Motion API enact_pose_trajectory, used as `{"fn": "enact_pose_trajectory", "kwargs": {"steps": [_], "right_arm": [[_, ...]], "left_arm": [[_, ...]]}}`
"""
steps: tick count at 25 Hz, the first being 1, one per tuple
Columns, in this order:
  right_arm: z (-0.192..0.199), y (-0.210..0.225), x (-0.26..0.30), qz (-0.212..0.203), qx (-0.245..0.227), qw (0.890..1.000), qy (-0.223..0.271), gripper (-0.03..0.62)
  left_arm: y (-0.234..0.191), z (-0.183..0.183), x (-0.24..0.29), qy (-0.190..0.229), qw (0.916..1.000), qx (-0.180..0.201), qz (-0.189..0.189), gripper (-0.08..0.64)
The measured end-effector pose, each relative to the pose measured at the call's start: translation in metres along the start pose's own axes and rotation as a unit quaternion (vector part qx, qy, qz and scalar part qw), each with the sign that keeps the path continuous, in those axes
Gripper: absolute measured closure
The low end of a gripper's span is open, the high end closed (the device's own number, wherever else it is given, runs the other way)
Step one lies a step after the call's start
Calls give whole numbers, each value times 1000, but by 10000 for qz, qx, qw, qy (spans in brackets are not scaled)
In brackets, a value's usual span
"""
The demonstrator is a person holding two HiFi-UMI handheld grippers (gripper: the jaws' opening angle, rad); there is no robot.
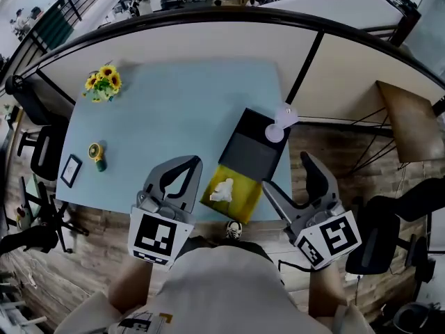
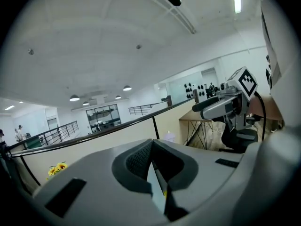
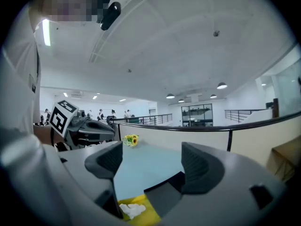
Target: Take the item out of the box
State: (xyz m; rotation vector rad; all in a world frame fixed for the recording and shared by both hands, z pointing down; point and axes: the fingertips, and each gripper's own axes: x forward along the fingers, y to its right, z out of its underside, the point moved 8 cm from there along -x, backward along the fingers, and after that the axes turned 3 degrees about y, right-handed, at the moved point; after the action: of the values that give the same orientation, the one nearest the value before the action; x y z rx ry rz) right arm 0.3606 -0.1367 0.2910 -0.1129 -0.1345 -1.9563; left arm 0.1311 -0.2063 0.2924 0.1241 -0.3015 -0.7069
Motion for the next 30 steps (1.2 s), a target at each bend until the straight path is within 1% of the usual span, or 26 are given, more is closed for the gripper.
{"fn": "enact_pose_trajectory", "kwargs": {"steps": [8, 14, 17, 22, 27, 30], "right_arm": [[15, 15, 38, -596, 96, 9981, -133, 207], [26, 9, 57, -855, 140, 9957, -317, 209], [37, 7, 65, -918, 128, 9944, -500, 209], [67, -2, 82, -828, -44, 9924, -914, 210], [105, -17, 102, -936, 6, 9851, -1441, 210], [129, -27, 111, -1032, 34, 9788, -1770, 210]], "left_arm": [[-10, 13, 6, -296, 9983, -82, -496, 555], [-19, 28, 1, -492, 9963, -208, -673, 555], [-21, 40, 1, -628, 9954, -285, -663, 555], [-26, 63, 2, -899, 9936, -478, -493, 555], [-32, 91, 1, -1205, 9906, -530, -372, 555], [-34, 110, 3, -1380, 9879, -639, -310, 555]]}}
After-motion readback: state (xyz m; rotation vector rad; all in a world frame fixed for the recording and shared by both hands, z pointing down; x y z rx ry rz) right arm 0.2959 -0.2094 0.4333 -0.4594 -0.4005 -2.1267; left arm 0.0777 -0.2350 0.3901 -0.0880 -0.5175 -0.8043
